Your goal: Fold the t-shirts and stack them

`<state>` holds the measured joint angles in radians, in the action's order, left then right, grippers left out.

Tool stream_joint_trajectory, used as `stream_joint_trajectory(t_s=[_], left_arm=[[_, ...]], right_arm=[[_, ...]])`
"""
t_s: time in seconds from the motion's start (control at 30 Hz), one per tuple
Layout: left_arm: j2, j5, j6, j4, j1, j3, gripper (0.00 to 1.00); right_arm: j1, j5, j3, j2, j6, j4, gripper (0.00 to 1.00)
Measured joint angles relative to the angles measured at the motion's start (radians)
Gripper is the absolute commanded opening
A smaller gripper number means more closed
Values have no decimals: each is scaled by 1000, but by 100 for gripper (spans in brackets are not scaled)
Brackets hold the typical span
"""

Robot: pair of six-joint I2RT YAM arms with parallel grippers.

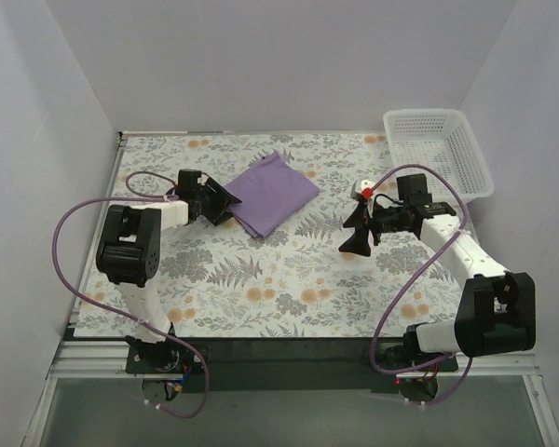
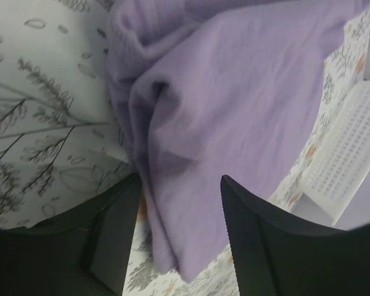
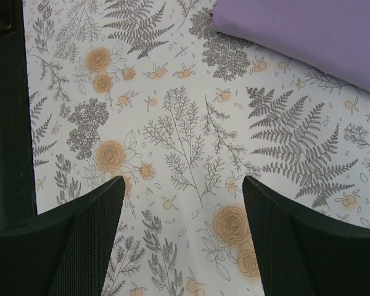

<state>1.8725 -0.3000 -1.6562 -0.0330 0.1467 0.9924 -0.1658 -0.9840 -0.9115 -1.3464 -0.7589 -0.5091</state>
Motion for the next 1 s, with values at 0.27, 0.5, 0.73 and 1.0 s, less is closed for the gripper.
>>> stream_joint_trajectory(t_s=[0.27,0.5,0.73,1.0], left_arm=[[67,60,33,59,10,78,0],[116,63,296,298,-179,257,0],[248,192,446,530,-429,537,21],[306,450,528,679,-457,769,59]], right_arm=[[80,-64,22,6,-8,18,83],[122,-93,25,30,-9,18,83],[123,-111,25,45,-15,17,83],[123,-124,25,53,-27,14,83]])
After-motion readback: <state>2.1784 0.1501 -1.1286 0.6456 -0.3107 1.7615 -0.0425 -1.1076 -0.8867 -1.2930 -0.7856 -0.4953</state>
